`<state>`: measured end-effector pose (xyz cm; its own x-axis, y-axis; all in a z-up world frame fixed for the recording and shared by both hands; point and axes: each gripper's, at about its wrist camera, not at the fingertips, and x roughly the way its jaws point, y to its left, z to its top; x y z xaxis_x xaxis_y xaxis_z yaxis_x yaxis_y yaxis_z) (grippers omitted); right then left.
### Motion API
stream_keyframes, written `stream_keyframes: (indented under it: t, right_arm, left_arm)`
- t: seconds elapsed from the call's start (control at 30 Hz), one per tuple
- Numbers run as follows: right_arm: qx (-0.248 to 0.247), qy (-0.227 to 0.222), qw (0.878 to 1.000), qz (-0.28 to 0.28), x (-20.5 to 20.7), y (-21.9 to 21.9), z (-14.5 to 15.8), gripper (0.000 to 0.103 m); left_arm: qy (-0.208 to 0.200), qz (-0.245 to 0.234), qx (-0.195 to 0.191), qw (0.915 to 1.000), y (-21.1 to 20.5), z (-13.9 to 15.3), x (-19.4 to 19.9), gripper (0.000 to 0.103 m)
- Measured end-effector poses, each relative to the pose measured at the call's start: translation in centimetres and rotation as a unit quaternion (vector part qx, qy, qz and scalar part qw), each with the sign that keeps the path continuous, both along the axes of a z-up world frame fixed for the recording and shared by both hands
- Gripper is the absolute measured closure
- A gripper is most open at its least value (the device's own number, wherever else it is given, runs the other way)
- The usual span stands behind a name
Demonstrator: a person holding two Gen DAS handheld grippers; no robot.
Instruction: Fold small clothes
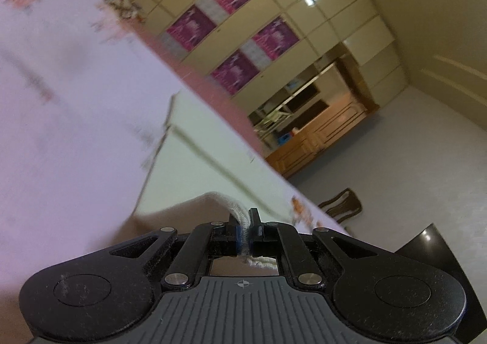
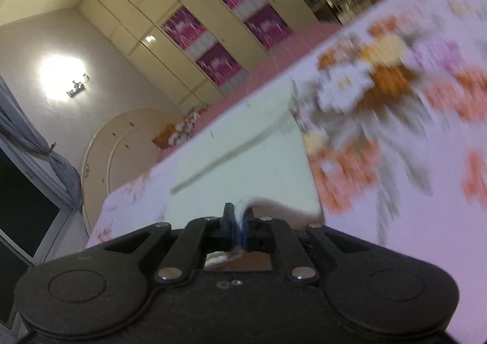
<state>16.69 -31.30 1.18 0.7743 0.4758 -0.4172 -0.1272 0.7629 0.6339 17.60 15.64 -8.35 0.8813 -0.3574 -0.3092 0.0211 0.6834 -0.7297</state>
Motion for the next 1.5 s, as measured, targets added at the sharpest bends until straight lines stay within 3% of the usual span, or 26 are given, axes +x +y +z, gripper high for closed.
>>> stream_keyframes:
  t: [0.2, 0.43, 0.77, 0.97, 1.1, 1.13, 1.2, 1.23, 1.27, 1.33, 1.4, 1.5]
  right_arm:
    - [-0.030, -0.043, 0.999, 0.001, 6.3, 0.9, 3.4, 0.098]
    - [-0.054, -0.052, 0.997, 0.000, 15.2, 2.0, 3.9, 0.098]
    - [-0.065, -0.002, 0.998, -0.009, 26.7, 3.0, -0.4, 0.098]
    - [-0.066, 0.039, 0.997, -0.011, 32.0, 3.6, -3.9, 0.097]
    - [-0.071, 0.052, 0.996, -0.010, 34.9, 3.9, -5.4, 0.097]
    - [-0.067, 0.053, 0.996, -0.010, 35.3, 3.8, -5.6, 0.093]
    - [-0.064, 0.045, 0.997, -0.020, 35.8, 3.7, -5.8, 0.078]
    - [-0.065, 0.038, 0.997, -0.032, 35.7, 3.5, -5.7, 0.062]
    - [-0.060, 0.027, 0.997, -0.041, 35.5, 3.2, -5.6, 0.048]
    - [-0.049, 0.015, 0.998, -0.044, 35.1, 2.6, -5.6, 0.047]
    - [-0.060, 0.017, 0.998, -0.031, 35.0, 2.4, -5.9, 0.053]
    - [-0.097, 0.025, 0.995, -0.007, 35.4, 2.8, -6.4, 0.062]
  left_arm:
    - [-0.024, -0.006, 0.013, 0.9996, 1.4, 3.2, 7.2, 0.099]
    - [-0.023, -0.023, 0.029, 0.9991, 2.3, 3.5, 18.2, 0.099]
    - [0.025, -0.027, 0.024, 0.9990, 2.9, -1.2, 29.9, 0.099]
    - [0.054, -0.034, 0.037, 0.9973, 2.6, -3.9, 34.7, 0.098]
    - [0.050, -0.031, 0.038, 0.9975, 2.8, -4.6, 36.6, 0.098]
    - [0.054, -0.029, 0.038, 0.9974, 2.9, -4.7, 36.9, 0.097]
    - [0.046, -0.018, 0.039, 0.9980, 3.0, -4.4, 36.9, 0.052]
    - [0.033, -0.002, 0.050, 0.9982, 3.0, -4.0, 36.6, 0.016]
    - [0.012, 0.014, 0.069, 0.9974, 2.8, -3.5, 36.0, 0.012]
    - [0.006, -0.007, 0.080, 0.9968, 2.6, -3.3, 36.3, 0.017]
    - [0.024, -0.031, 0.119, 0.9921, 2.1, -3.2, 37.2, 0.049]
    - [0.057, -0.067, 0.186, 0.9785, 0.5, -3.6, 38.2, 0.052]
